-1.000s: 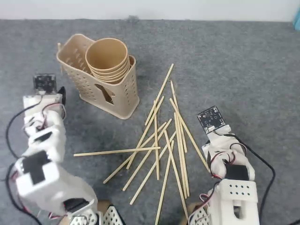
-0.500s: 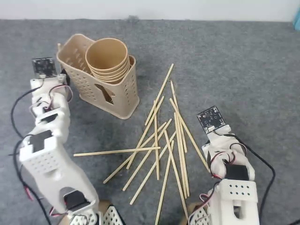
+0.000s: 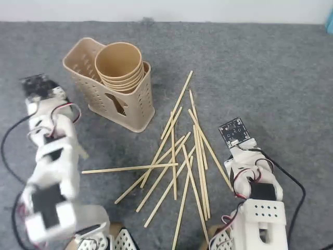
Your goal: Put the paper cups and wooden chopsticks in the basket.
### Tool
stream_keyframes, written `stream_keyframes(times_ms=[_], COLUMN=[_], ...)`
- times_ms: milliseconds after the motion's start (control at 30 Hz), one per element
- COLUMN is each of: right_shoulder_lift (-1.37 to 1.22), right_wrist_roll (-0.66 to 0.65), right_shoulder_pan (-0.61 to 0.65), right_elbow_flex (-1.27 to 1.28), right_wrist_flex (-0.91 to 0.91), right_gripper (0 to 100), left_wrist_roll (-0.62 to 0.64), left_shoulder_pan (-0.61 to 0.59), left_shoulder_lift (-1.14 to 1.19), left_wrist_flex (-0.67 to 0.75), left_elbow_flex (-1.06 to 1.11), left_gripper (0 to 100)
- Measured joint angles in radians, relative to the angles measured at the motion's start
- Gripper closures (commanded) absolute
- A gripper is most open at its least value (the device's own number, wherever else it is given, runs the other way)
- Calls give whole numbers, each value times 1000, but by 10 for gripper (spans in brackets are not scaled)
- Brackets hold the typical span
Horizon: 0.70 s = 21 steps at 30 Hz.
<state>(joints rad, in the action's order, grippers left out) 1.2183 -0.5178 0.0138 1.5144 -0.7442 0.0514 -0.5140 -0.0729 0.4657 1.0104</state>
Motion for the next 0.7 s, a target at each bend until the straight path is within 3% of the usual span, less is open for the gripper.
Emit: stream_keyframes(times_ms=[133, 233, 567, 700], right_shoulder_lift=[0, 0, 0, 0], right_wrist_roll=[0, 0, 0, 0], right_shoulder_pan=[0, 0, 28, 23], right_elbow_flex=[0, 0, 0, 0], right_wrist_flex=[0, 0, 0, -5], right_gripper=[990, 990, 991, 991], left_wrist_roll=[66, 100, 109, 147], left_shoulder_pan=[-49, -114, -298, -301], left_shoulder_lift=[-218, -344, -402, -279], left_wrist_flex=[-55, -180, -937, -1057], left_elbow_flex=[97, 97, -97, -224], left_gripper=[988, 987, 873, 871])
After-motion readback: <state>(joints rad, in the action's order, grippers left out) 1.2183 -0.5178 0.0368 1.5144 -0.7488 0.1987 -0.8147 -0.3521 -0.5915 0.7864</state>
